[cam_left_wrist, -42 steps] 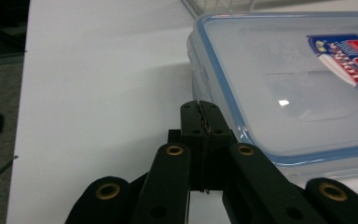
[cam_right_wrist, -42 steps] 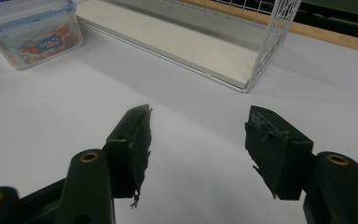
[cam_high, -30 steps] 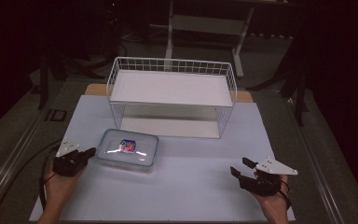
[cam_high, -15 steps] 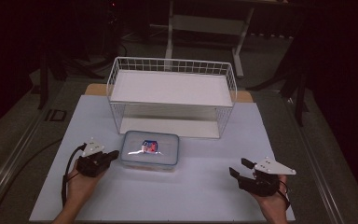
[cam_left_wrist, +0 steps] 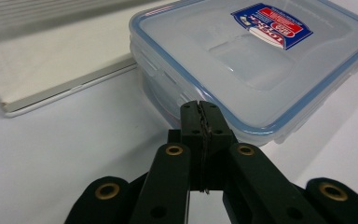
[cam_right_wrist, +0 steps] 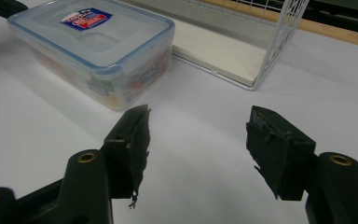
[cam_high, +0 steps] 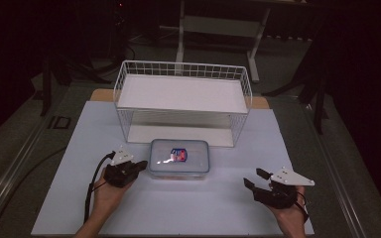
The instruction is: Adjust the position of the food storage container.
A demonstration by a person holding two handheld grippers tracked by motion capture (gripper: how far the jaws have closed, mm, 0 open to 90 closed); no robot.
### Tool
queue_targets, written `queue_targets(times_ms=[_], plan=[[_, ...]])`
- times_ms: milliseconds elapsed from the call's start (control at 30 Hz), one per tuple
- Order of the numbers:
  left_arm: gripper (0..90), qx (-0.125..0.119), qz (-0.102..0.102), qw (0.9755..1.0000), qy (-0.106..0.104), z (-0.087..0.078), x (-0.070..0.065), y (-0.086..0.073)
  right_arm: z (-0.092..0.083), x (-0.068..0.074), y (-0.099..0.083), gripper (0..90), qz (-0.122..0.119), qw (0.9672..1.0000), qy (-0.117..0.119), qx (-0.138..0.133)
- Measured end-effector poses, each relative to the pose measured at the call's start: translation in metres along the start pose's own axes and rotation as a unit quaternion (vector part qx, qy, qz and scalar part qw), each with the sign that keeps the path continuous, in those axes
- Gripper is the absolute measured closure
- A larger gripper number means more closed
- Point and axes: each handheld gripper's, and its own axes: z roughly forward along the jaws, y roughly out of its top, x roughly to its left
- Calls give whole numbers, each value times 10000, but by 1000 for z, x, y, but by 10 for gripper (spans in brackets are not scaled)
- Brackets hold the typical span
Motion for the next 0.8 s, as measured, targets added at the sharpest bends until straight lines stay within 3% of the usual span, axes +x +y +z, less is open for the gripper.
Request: queue_targets(times_ms=[400, 800], plan=[[795, -174, -173, 9997, 25, -8, 7, -1, 0, 0, 0, 388, -12, 10000, 1, -2], [545, -594, -548, 9967, -59, -28, 15, 3, 2, 2, 0, 390, -36, 10000, 13, 17]])
